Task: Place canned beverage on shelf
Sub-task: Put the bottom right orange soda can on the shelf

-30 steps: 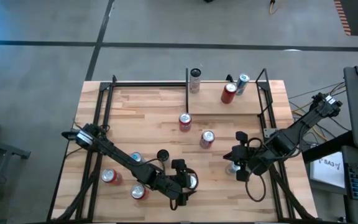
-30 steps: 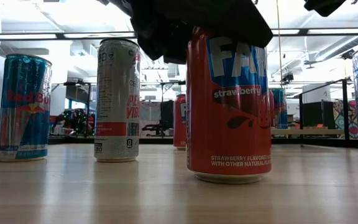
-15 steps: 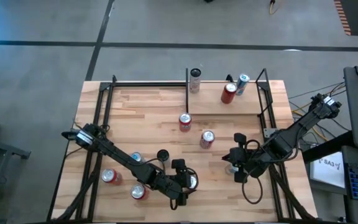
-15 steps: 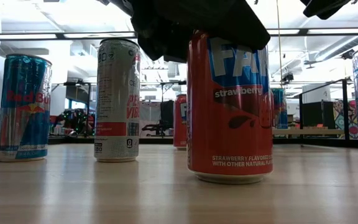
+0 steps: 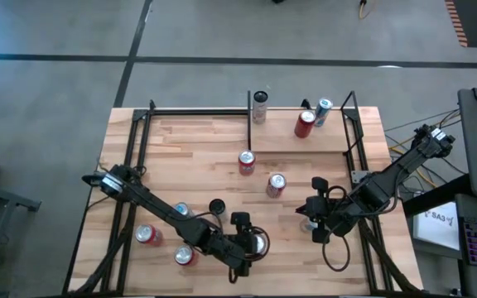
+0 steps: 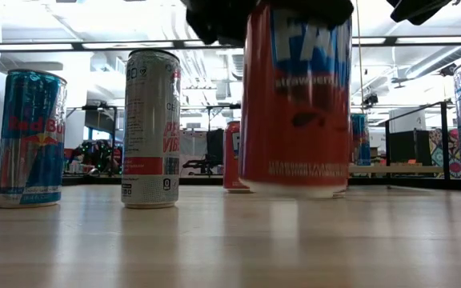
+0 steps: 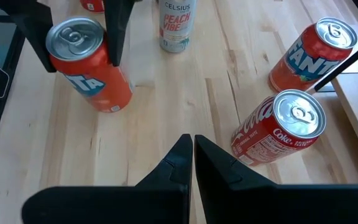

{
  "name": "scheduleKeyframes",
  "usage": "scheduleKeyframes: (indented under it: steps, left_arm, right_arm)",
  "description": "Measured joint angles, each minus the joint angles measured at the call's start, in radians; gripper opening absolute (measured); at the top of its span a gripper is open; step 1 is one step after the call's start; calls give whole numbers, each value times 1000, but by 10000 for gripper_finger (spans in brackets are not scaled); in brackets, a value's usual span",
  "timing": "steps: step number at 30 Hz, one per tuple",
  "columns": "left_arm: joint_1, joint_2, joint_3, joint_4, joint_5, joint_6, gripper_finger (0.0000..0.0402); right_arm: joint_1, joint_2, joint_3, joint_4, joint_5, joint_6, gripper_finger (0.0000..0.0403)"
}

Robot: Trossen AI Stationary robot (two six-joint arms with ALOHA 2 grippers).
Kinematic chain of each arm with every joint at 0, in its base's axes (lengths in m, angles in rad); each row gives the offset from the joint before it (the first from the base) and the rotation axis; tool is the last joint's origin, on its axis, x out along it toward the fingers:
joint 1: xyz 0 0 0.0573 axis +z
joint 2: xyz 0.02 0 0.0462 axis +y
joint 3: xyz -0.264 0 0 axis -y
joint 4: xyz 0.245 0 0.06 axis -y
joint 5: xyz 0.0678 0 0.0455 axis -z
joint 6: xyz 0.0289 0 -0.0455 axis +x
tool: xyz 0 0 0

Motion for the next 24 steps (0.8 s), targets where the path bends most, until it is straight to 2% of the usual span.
scheduleKeyframes:
  steps: [12, 24]
  left_arm:
    - [3, -72, 29, -6, -3, 138, 285]
    - [67, -218, 29, -20, 7, 311, 285]
  right_arm:
    - [0, 0, 0, 0, -1, 0, 9]
    - [0, -1, 0, 0, -2, -6, 9]
